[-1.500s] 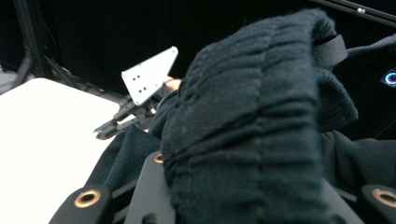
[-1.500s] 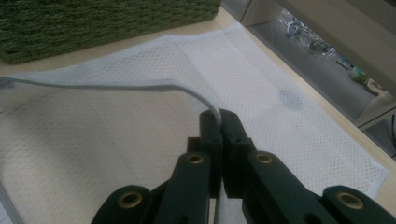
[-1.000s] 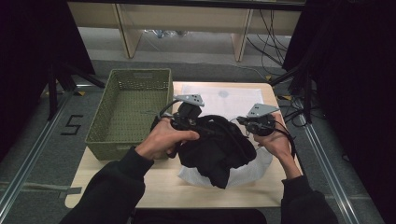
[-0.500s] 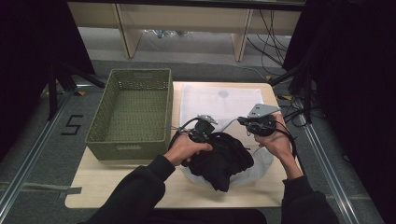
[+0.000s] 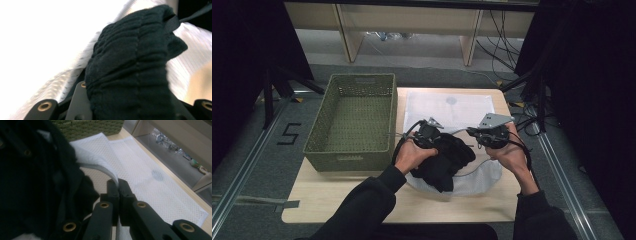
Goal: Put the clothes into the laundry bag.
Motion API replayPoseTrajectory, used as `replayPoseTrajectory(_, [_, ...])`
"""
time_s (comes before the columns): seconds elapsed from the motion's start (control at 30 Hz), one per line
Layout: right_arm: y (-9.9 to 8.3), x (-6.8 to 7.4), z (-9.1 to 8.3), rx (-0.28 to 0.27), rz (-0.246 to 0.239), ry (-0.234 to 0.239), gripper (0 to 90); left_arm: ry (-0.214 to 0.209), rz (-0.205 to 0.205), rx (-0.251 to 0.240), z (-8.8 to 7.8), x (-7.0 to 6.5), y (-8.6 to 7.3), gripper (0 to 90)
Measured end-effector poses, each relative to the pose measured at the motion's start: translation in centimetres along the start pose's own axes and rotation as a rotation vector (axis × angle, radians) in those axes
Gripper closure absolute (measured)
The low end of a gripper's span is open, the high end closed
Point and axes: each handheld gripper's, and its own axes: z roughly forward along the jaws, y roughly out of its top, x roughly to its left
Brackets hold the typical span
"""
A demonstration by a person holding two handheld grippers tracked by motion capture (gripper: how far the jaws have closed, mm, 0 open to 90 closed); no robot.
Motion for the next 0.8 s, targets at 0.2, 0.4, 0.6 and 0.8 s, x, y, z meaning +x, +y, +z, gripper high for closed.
replayPoseTrajectory(0.2, [0.1,0.2,-0.1,0.003,0.01,0.005,90.0,0.002,-0.046,-0.028,0.7,0.5,-0.2,68.5])
replayPoseTrajectory(0.4, [-0.2,0.2,0.4,0.022,-0.004,0.013,90.0,0.033,-0.067,0.014,3.9,-0.1,-0.5,59.0])
replayPoseTrajectory(0.6, [-0.8,-0.2,0.4,0.039,0.02,0.002,90.0,0.08,0.014,0.054,4.0,-1.2,-0.7,34.6])
replayPoseTrajectory(0.8, [-0.8,-0.3,0.4,0.039,0.021,0.003,89.9,0.103,0.071,0.051,1.7,-1.4,-0.7,20.7])
